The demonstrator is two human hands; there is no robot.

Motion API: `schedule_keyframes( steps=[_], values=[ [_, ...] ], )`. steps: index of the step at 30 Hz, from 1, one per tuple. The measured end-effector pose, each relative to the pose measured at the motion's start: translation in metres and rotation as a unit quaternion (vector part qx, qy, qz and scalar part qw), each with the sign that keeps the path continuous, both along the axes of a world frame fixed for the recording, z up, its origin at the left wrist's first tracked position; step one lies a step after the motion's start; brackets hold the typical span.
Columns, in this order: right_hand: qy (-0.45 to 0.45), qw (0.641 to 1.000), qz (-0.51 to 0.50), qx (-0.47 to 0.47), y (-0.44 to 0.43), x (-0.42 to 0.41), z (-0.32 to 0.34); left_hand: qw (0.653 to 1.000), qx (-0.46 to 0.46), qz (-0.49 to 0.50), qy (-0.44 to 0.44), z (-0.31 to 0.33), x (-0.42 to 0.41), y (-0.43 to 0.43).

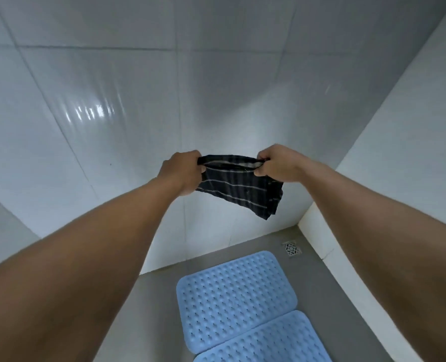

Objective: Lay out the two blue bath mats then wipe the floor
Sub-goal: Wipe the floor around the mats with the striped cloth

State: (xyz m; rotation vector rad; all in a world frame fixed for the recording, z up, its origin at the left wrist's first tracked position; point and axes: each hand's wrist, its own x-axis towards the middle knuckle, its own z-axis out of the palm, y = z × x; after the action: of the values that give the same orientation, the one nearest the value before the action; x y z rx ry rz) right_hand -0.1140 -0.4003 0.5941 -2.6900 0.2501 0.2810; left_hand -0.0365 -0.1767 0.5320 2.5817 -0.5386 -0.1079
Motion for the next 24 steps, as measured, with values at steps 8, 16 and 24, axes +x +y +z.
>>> schedule_keyframes(
  steps=[8,16,24],
  values=[
    [-0.07,0.988,-0.136,0.035,-0.039,-0.086,0.078,0.991,-0.014,-0.13,-0.036,0.101,-0.022,-0.064],
    [-0.116,0.962,-0.246,0.018,-0.124,-0.153,0.135,0.96,-0.038,-0.27,-0.068,0.173,-0.042,-0.19],
    [-0.116,0.952,-0.284,-0.022,-0.241,-0.182,0.184,0.934,-0.067,-0.342,-0.075,0.224,-0.049,-0.339]
  ],
)
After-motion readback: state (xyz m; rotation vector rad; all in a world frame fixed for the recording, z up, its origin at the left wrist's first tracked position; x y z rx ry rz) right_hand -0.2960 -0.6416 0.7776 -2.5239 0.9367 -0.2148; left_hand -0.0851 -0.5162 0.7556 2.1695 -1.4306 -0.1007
